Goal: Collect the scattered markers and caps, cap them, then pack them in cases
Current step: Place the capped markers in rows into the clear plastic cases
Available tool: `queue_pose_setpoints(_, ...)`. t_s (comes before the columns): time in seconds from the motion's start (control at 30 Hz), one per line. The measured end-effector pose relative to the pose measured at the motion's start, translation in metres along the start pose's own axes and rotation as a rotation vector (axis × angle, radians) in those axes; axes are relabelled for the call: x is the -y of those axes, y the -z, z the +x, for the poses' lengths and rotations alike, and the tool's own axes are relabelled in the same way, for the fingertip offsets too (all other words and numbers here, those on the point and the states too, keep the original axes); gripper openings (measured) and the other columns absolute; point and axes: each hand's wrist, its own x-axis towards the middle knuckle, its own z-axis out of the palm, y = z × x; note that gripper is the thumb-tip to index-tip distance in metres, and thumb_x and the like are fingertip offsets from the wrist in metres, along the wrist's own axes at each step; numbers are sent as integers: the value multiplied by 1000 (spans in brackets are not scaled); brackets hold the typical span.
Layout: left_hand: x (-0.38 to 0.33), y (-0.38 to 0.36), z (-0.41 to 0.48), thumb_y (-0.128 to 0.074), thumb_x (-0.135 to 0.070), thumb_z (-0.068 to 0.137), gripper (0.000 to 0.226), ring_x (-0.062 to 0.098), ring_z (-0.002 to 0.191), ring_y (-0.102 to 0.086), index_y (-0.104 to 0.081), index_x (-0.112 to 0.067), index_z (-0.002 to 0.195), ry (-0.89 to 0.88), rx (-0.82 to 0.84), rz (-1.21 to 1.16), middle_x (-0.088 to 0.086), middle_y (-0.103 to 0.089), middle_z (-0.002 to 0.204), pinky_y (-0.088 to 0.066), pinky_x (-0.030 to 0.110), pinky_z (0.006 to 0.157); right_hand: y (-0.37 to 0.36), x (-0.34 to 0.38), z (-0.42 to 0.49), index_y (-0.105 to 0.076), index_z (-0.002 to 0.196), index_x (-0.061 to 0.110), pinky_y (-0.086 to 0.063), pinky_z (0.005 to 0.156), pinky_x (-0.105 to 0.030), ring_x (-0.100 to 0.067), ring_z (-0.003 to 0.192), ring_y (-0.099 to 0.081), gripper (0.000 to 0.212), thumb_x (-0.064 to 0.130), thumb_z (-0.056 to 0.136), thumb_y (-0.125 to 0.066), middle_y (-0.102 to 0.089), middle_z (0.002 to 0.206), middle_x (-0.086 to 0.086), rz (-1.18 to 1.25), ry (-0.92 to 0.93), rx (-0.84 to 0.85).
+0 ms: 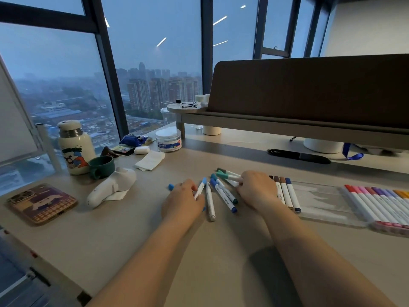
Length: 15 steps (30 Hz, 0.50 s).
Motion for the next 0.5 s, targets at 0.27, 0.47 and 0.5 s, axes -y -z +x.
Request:
queue_pose_setpoints(0.27, -2, -4, 0, -54, -37, 91, 16, 11, 89, -57, -52, -29, 104, 3, 10, -44, -7, -56, 106, -44, 26, 67, 4, 17, -3, -62, 100, 13, -53, 77, -36, -23, 87, -62, 25, 36, 90, -58, -65, 92, -5, 156, -47, 136)
queue_pose_setpoints(0.47, 1, -6, 0, -53, -37, 92, 16, 10, 88, -55, -54, -28, 104, 27, -44, -121, -6, -54, 107, -41, 24, 65, 7, 23, -6, -63, 100, 12, -51, 75, -33, -23, 86, -63, 23, 32, 90, -58, -63, 87, -4, 92, -27, 156)
queue_pose_setpoints(0.5, 3, -6, 1, -53, -38, 91, 15, 11, 89, -56, -55, -28, 103, 30, -52, -137, -6, -54, 107, -44, 27, 69, 8, 25, -7, -63, 100, 12, -50, 75, -32, -22, 86, -62, 22, 31, 90, -58, -62, 87, -3, 73, -16, 159)
